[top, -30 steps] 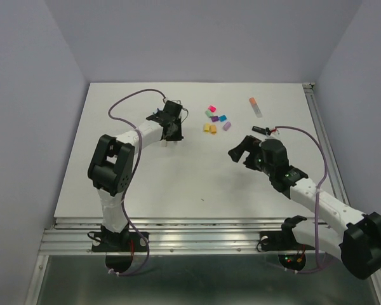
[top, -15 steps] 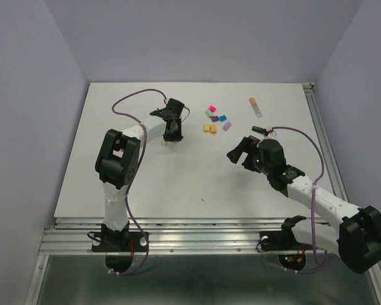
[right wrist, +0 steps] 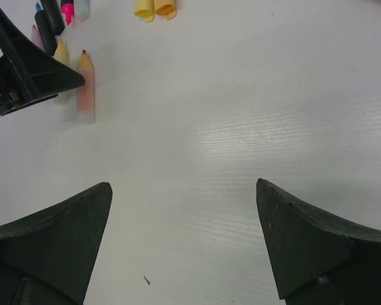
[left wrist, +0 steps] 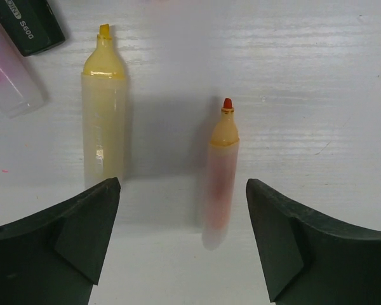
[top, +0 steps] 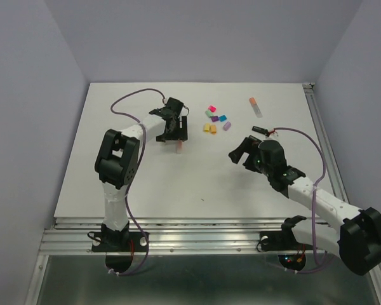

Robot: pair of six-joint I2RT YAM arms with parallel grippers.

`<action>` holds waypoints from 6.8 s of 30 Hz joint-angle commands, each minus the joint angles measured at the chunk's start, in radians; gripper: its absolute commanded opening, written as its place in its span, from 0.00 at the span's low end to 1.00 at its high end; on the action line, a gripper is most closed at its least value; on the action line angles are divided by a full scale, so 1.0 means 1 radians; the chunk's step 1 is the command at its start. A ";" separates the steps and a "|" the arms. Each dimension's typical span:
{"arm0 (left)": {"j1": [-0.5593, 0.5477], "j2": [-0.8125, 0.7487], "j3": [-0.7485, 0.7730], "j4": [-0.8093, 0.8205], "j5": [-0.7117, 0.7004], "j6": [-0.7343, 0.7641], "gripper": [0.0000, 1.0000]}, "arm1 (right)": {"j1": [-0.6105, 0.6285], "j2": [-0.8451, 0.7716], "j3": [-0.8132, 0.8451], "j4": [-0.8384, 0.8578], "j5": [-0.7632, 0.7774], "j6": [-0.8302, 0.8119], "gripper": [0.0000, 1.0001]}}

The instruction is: Open the pen caps

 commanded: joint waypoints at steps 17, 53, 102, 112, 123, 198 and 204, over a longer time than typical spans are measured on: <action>-0.047 -0.803 -0.670 0.416 0.261 -0.098 0.99 | -0.133 0.365 0.450 -0.361 0.367 -0.309 1.00; -0.049 -0.987 -0.829 0.474 0.172 -0.098 0.99 | -0.357 0.816 0.715 -0.368 -0.026 -0.809 1.00; -0.049 -0.957 -0.813 0.463 0.171 -0.097 0.99 | -0.360 0.777 0.494 -0.384 -0.222 -0.674 0.26; -0.049 -0.951 -0.807 0.463 0.194 -0.105 0.99 | -0.339 0.575 0.372 -0.306 -0.557 -0.692 0.09; -0.111 -0.920 -0.826 0.624 0.346 -0.269 0.99 | 0.029 0.236 0.126 0.057 -0.424 -0.343 0.01; -0.023 -0.753 -0.570 0.416 -0.029 -0.163 0.07 | 0.479 0.247 0.258 -0.033 0.031 -0.098 0.01; 0.019 -0.541 -0.446 0.336 0.002 -0.094 0.07 | 0.287 0.429 0.396 -0.085 0.064 -0.189 0.01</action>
